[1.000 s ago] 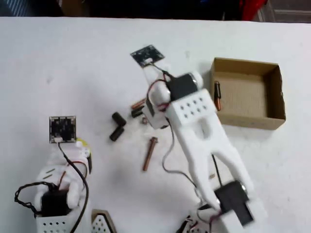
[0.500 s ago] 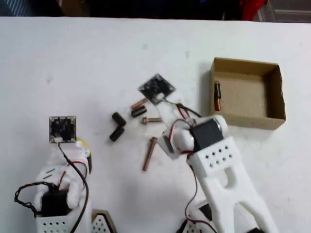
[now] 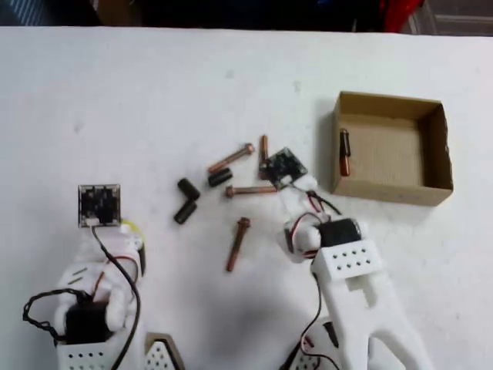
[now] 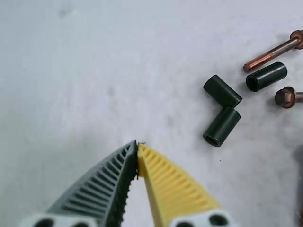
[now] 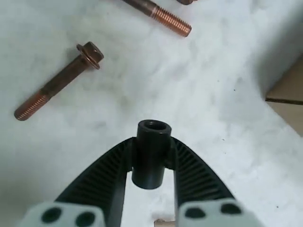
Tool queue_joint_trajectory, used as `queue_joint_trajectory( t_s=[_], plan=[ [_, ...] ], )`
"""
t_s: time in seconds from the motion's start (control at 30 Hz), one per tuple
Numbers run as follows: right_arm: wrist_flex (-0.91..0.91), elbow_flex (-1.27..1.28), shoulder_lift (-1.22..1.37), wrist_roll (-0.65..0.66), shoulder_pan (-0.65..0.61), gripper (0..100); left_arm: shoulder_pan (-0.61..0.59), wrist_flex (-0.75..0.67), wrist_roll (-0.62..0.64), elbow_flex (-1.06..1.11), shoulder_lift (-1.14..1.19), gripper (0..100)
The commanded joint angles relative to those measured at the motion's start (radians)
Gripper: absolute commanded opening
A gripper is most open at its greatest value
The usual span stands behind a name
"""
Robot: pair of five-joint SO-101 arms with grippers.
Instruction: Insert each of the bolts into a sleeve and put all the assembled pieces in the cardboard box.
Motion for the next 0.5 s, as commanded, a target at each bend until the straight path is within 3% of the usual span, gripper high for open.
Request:
queue_joint_trajectory(
  t_s=[0.0,0.33,0.47],
  plan=[
    [-0.097,0.031,-0.025,0.014,0.015,2.2,-0.005,-0.032,-0.009,-0.008,-0.008,2],
    [-0.211,0.034,0.048,0.012,0.016,2.2,-0.005,-0.032,-0.009,-0.008,-0.008,2],
    [-0.249,-0.049,0.191,0.012,0.096,1.9,-0.005,-0.032,-0.009,-0.006,-0.008,2]
  ],
)
